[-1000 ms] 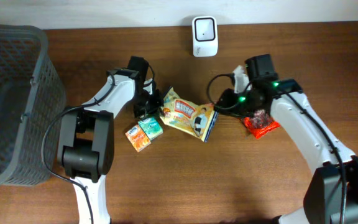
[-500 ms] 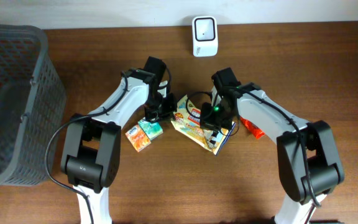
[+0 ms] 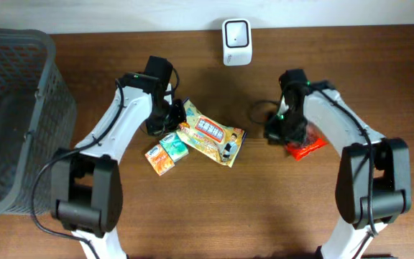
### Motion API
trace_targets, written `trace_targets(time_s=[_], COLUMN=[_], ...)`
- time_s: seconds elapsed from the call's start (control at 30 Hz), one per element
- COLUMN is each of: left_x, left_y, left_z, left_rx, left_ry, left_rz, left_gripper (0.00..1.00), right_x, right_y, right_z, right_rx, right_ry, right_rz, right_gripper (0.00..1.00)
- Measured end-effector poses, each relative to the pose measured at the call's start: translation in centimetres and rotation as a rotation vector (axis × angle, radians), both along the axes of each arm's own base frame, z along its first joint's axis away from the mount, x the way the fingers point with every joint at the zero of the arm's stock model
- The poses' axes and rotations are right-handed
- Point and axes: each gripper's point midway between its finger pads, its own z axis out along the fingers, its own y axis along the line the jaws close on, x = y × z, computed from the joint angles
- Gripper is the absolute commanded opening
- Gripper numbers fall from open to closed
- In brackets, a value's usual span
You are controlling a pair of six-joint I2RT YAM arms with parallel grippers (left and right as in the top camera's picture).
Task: Scan the item barcode
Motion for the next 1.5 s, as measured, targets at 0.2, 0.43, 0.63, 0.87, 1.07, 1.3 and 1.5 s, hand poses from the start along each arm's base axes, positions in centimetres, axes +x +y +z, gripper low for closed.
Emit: trace_targets(time_s=[0.2, 0.43, 0.63, 0.87, 1.07, 1.3, 1.5], left_x=[-0.7, -2.1, -2.7, -2.6, 0.5, 2.3, 2.8], left_y=[-1.5, -3.1, -1.1, 3.6, 2.7, 3.6, 4.5], left_z=[-0.1, -0.5, -0.8, 0.7, 6.0, 6.9, 6.9], left_rx=[0.056, 0.124, 0.221, 0.312, 0.286, 0.303, 0.312], left_ry=[-0.013, -0.007, 0.017, 0.081, -0.053, -0.124, -0.133], left_rz=[-0.017, -0.045, -0.033, 0.032, -0.055, -0.059, -0.034], left_gripper=[0.00, 0.00, 0.00, 0.64, 0.99, 0.27, 0.12], right_x=[2.3, 1.0, -0.3, -1.0, 1.1, 0.8, -2.1], right_y=[6.8, 11.3, 7.7, 2.7, 5.0, 12.1, 16.3], right_z=[3.9, -1.3, -4.4, -3.9, 1.6, 1.2, -1.7], right_rx=[0.159, 0.177, 0.020, -0.077, 0.041, 0.265, 0.282], right_ry=[-0.147, -0.052, 0.063, 0.147, 0.072, -0.001, 0.038], right_rz=[0.150, 0.170, 0.111, 0.066, 0.167, 0.247, 0.229], right_gripper=[0.04, 0.04, 0.04, 0.04, 0.10, 0.04, 0.04])
